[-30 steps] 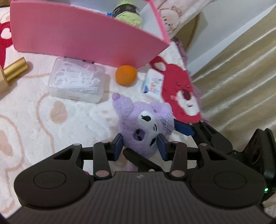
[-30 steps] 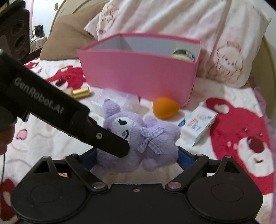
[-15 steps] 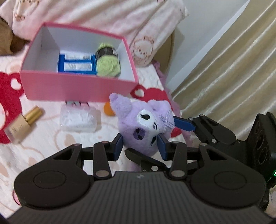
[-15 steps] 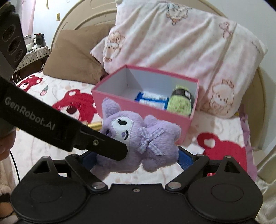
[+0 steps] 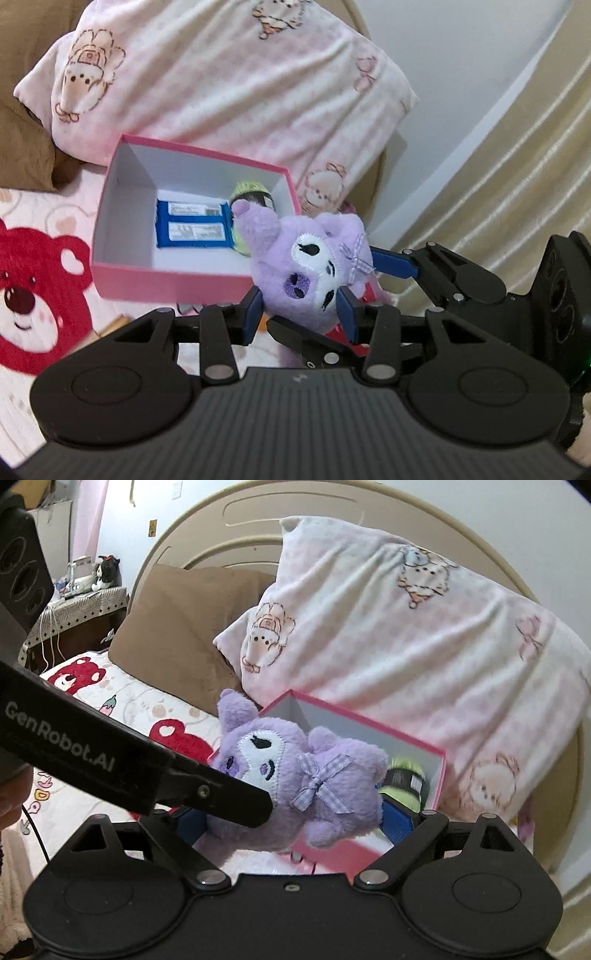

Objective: Organize objects
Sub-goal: 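Lift the purple plush with the left tool into the pink box, then open the left tool to release the plush and withdraw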

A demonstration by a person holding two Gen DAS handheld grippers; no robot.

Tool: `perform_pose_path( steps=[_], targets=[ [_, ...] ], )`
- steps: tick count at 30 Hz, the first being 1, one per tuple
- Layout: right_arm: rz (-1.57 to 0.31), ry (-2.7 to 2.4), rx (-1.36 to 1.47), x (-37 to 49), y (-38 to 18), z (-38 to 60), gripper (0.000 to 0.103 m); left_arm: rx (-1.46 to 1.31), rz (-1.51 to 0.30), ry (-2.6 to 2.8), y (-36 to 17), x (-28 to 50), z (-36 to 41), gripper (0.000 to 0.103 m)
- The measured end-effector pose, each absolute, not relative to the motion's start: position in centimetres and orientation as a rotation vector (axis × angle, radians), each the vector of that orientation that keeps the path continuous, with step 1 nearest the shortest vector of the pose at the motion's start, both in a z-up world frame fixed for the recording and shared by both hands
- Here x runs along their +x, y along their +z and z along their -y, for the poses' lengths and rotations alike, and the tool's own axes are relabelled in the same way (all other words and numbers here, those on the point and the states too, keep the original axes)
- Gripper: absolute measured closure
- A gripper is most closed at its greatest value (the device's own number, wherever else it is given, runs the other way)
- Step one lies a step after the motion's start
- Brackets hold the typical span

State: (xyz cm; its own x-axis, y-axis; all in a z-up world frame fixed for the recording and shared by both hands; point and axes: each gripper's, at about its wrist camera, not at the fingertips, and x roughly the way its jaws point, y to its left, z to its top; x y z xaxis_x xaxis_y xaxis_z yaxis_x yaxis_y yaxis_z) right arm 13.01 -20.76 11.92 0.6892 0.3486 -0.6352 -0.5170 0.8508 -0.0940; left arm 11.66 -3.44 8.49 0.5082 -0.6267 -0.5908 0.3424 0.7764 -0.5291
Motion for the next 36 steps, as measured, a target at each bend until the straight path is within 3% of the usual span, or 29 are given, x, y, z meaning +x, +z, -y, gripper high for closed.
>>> perform_pose_path(
  steps=[11, 22, 36],
  targets=[
    [-0.669, 0.519, -0.240, 18.3, 11.7, 19.8, 0.007, -0.369, -0.857, -0.547, 8.1, 16.0, 3.1, 0.061],
    [-0.907, 0.444, -0.017, 27.1, 3.6, 21.2, 0.009, -0.450, -1.082, -0.504, -0.4, 25.6, 4.0, 0.060],
    [-1.066, 0.396, 0.016, 31.6, -2.7, 21.3, 0.008, -0.470, -1.199, -0.467, -7.2, 30.2, 5.3, 0.060]
  ],
)
